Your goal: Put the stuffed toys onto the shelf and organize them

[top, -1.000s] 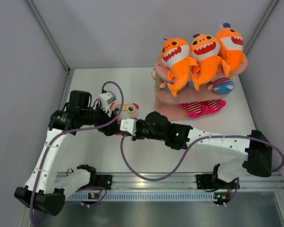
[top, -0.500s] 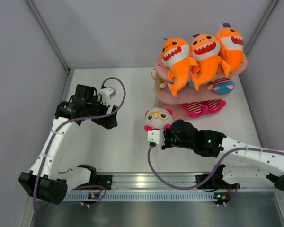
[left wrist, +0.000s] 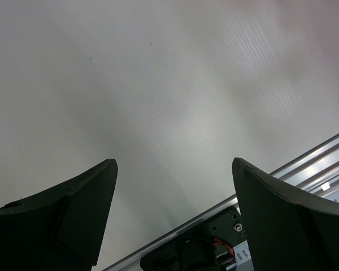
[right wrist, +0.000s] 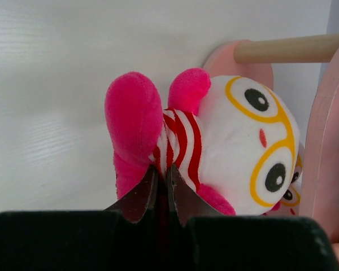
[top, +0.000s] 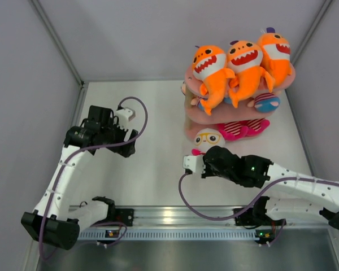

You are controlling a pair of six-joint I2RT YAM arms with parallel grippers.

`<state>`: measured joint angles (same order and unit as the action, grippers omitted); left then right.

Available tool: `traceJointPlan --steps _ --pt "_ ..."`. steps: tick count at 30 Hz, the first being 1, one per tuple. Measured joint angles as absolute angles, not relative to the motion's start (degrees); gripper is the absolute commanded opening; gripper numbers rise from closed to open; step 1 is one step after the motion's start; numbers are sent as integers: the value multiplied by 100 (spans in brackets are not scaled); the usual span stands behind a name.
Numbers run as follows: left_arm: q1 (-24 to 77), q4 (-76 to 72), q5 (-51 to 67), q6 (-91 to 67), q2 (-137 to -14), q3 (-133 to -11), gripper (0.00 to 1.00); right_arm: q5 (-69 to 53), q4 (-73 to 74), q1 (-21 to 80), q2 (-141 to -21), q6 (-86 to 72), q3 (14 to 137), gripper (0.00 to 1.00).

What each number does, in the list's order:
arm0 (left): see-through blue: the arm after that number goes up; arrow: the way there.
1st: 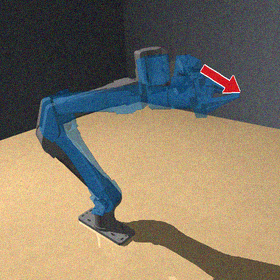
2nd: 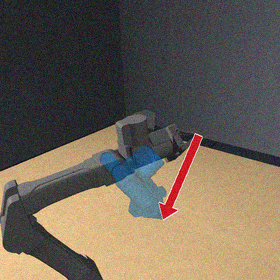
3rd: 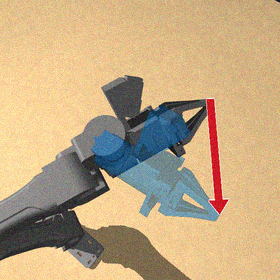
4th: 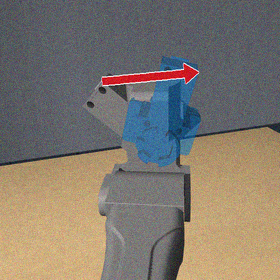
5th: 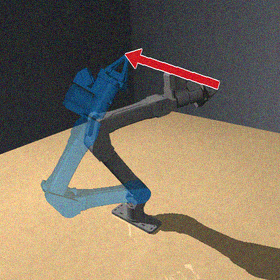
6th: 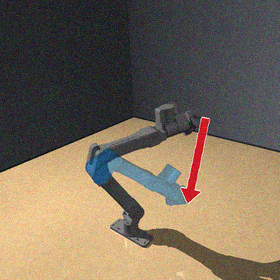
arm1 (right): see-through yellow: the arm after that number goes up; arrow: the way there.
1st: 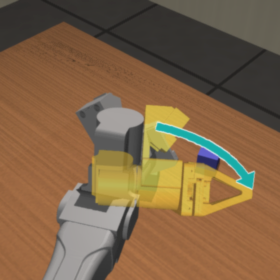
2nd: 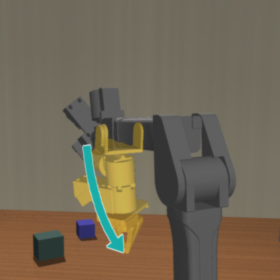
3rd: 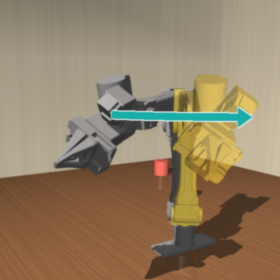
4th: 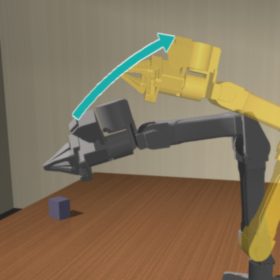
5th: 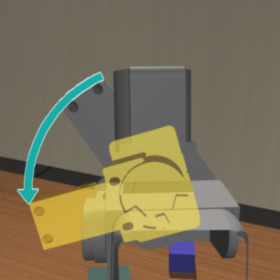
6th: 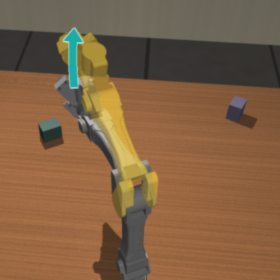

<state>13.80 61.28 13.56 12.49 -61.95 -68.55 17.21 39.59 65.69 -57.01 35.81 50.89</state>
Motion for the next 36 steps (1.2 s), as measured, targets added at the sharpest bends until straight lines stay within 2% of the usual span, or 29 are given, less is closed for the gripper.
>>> traceJointPlan --steps 15,22,29,36 --pt "1293 6086 1173 1369 -5808 -6573 89 2456 4512 6569 -5677 3951 5087 0" --pt "1221 6086 1146 1372 -5813 -6571 89 2563 4091 6276 -5610 4694 4823 0" --pt "1164 6084 1214 1374 -5892 -6565 89 1944 3103 5354 -6785 5561 4759 0" --pt "1151 6075 1262 1400 -5920 -6543 89 1890 2231 4650 -8237 6405 4888 0"
